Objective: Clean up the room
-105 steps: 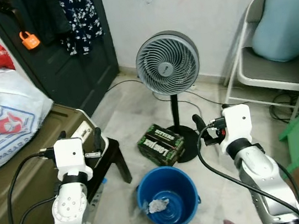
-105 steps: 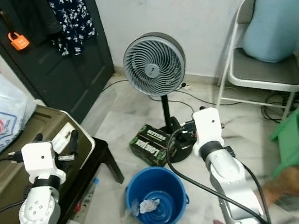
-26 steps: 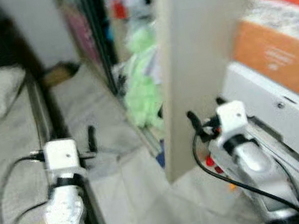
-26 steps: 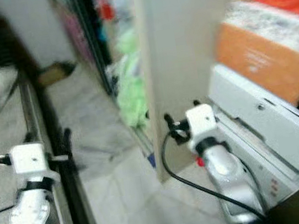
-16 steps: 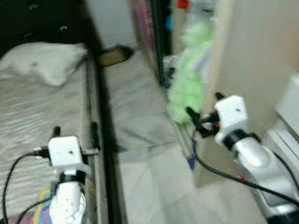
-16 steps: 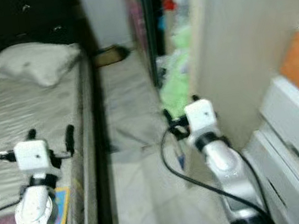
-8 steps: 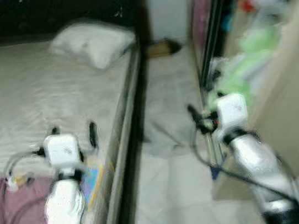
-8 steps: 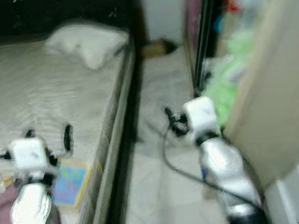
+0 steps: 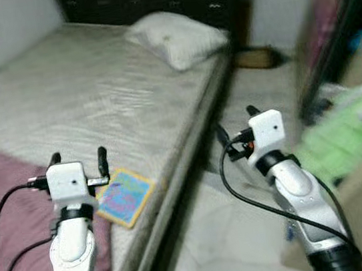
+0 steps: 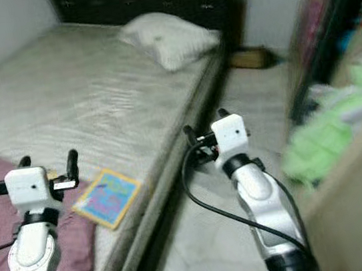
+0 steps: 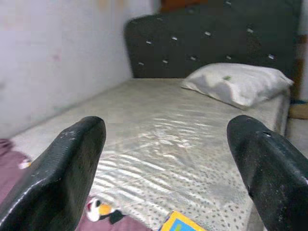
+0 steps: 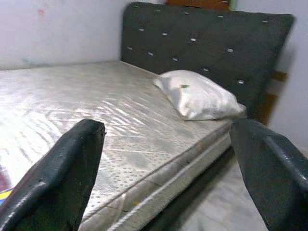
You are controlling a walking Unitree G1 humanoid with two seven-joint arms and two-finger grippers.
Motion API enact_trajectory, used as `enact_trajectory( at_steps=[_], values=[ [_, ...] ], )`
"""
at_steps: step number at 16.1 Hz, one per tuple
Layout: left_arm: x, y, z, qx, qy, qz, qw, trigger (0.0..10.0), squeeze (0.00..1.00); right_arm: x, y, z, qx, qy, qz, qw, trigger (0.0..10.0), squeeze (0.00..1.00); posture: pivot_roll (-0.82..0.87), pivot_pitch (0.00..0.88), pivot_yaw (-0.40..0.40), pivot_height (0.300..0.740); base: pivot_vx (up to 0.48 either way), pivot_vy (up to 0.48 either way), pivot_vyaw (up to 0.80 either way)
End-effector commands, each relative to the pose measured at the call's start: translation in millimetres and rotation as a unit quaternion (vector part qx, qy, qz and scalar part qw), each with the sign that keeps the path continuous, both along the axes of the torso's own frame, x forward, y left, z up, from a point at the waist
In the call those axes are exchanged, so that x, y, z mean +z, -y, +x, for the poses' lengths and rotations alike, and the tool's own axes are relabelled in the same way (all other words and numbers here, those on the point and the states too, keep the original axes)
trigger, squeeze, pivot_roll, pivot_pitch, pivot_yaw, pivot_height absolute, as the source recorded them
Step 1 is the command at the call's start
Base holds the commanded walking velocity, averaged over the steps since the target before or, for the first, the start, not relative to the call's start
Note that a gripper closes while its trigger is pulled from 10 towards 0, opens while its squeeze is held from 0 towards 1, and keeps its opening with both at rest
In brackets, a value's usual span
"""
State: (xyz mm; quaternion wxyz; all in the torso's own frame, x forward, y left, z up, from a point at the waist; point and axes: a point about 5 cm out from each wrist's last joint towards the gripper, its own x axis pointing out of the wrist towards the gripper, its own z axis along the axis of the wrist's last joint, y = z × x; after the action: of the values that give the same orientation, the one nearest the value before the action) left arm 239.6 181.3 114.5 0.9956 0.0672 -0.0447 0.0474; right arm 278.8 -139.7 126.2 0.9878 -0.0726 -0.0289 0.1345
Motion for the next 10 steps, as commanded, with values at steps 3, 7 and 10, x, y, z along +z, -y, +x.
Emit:
enact_trajectory(
  at_steps=[3,7,10],
  values=[
    [1.8,1.9,1.6,-0.001,-0.001,0.004,1.0,10.0,0.0,1.4,1.9,2.0,-0.003,0.002,0.003,1.0,10.0,0.0,-0.07,0.019,0.004,0.74,0.0,0.0,0.8],
    [2.4,4.8,3.6,-0.012,-0.001,0.002,1.0,10.0,0.0,3.1,1.6,4.0,-0.004,0.006,0.002,1.0,10.0,0.0,-0.07,0.022,0.006,0.74,0.0,0.0,0.8],
    [2.5,5.4,3.8,-0.015,-0.001,0.002,1.0,10.0,0.0,2.9,0.5,3.9,-0.003,0.006,0.003,1.0,10.0,0.0,-0.07,0.022,0.006,0.74,0.0,0.0,0.8]
  ],
)
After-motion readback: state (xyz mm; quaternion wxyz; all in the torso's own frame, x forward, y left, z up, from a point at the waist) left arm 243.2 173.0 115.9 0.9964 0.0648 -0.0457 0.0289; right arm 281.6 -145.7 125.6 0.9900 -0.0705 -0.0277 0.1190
